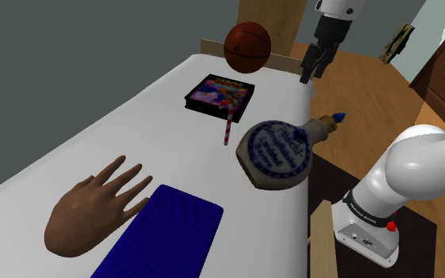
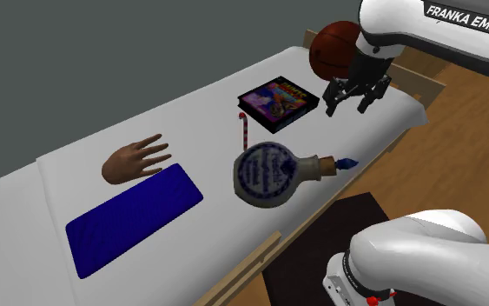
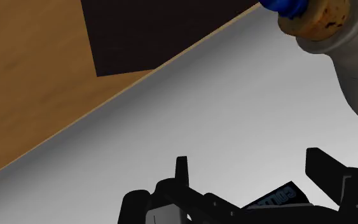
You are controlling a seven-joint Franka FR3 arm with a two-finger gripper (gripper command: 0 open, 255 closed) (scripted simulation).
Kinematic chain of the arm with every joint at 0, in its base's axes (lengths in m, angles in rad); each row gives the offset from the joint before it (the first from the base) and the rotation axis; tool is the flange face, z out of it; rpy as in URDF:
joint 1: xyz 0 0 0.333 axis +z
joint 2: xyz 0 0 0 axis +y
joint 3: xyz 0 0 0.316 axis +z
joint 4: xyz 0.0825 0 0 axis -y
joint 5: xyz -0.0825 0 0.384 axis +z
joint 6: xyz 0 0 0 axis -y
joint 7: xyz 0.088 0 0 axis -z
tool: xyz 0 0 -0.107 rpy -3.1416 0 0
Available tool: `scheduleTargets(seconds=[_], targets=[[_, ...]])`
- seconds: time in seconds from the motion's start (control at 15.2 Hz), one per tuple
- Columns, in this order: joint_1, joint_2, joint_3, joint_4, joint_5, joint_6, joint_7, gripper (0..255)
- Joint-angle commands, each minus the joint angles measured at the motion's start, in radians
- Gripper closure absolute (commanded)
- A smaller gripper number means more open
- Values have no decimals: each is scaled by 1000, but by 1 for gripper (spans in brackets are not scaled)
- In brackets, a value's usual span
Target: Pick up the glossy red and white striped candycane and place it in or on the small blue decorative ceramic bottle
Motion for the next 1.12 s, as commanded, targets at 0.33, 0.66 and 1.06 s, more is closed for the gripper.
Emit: scheduleTargets(seconds=[0.33, 0.66, 1.06], targets=[[57, 99, 83, 62, 48, 48, 50, 0], [105, 210, 164, 145, 79, 89, 99, 0], [153, 356, 259, 271, 89, 124, 160, 0]])
